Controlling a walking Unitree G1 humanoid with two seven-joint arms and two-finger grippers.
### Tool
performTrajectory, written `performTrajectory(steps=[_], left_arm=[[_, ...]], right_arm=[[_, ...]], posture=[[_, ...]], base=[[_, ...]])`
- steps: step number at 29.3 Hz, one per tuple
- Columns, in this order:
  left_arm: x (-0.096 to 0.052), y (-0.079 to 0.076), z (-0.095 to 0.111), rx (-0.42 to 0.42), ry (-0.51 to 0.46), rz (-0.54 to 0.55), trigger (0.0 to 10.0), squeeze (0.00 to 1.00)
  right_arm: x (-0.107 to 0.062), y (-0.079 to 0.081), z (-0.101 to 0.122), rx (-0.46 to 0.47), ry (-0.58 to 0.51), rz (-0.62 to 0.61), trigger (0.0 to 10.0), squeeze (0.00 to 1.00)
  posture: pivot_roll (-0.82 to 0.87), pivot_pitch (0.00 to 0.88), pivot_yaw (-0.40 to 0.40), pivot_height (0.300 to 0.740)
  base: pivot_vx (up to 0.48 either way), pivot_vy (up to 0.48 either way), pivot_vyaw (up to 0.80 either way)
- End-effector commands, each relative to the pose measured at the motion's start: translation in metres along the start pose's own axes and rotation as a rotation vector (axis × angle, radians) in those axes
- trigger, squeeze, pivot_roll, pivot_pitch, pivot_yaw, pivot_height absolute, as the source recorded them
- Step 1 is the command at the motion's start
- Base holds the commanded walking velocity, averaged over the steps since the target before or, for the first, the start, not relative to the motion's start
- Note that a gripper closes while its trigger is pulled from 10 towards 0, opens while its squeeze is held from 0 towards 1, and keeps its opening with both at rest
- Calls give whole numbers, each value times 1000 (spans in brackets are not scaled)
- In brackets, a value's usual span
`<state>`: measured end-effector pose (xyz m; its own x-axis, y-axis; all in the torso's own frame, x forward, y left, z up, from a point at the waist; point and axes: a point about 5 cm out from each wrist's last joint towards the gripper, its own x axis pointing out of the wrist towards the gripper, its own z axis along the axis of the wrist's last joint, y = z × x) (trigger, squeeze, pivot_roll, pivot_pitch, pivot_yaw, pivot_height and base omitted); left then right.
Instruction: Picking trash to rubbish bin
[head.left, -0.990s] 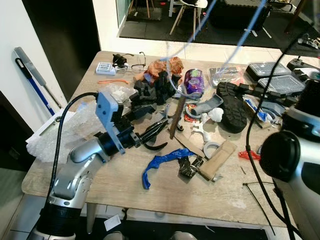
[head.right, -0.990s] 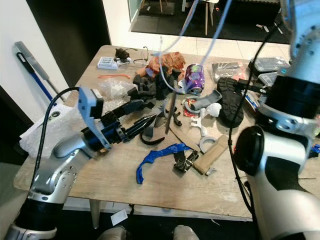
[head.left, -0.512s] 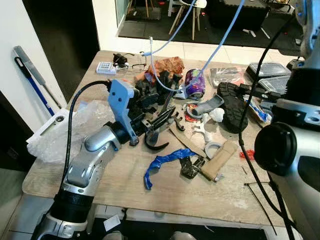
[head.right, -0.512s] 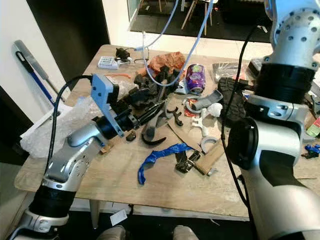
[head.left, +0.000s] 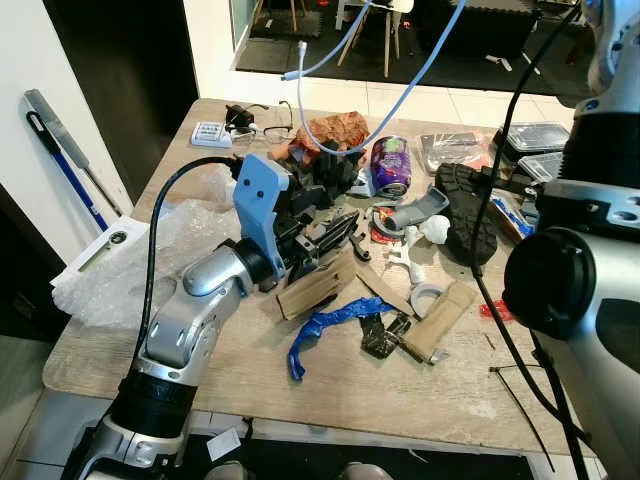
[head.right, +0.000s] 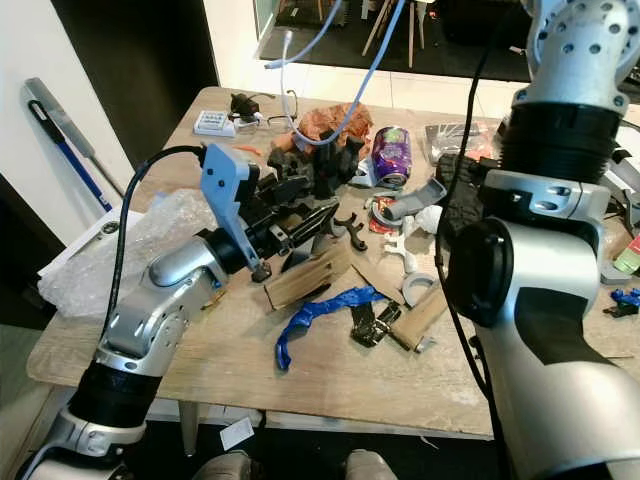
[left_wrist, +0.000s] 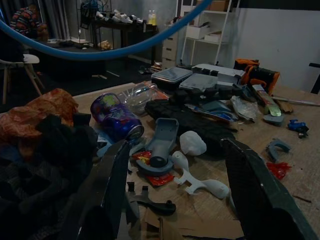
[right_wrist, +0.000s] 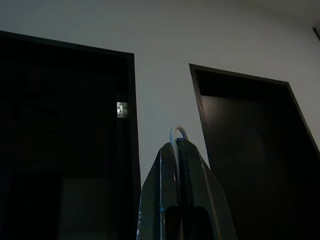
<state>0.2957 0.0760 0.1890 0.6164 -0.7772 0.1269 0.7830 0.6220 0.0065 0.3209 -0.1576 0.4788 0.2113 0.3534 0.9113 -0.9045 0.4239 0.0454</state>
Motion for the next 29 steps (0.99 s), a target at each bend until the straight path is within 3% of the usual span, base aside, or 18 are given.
performTrajectory(steps=[1, 6, 12, 14, 16, 18, 26, 29], left_arm=[[0, 1, -2, 4, 20, 6, 10000, 0], [-10, 13, -2, 44, 11, 58, 10000, 0], [-28, 19, -1, 61, -14, 44, 10000, 0], [-30, 20, -2, 66, -12, 42, 10000, 0], [-35, 20, -3, 71, -6, 29, 10000, 0], [-50, 21, -6, 86, 12, -18, 10000, 0], [-62, 22, -10, 73, 41, -53, 10000, 0], [-67, 28, -11, -24, 14, 48, 10000, 0]], right_arm=[[6, 5, 4, -19, -10, 31, 0, 0], [-10, 11, -8, -48, 130, 115, 0, 0], [-36, 21, -24, -91, 327, 235, 0, 0], [-39, 22, -25, -94, 345, 240, 0, 0], [-43, 21, -25, -100, 365, 242, 0, 0], [-59, 20, -25, -110, 429, 236, 0, 0], [-83, 19, -37, -93, 526, 191, 0, 0], [-110, 18, -51, -58, 577, 92, 0, 0]], posture=[[12, 0, -67, 740], [5, 0, -63, 740], [0, 0, -60, 740], [0, 0, -60, 740], [-3, 0, -60, 740], [-3, 0, -60, 740], [-5, 0, -61, 740], [-7, 0, -56, 740]], base=[[0, 0, 0], [0, 0, 0], [0, 0, 0], [0, 0, 0], [0, 0, 0], [0, 0, 0], [0, 0, 0], [0, 0, 0]])
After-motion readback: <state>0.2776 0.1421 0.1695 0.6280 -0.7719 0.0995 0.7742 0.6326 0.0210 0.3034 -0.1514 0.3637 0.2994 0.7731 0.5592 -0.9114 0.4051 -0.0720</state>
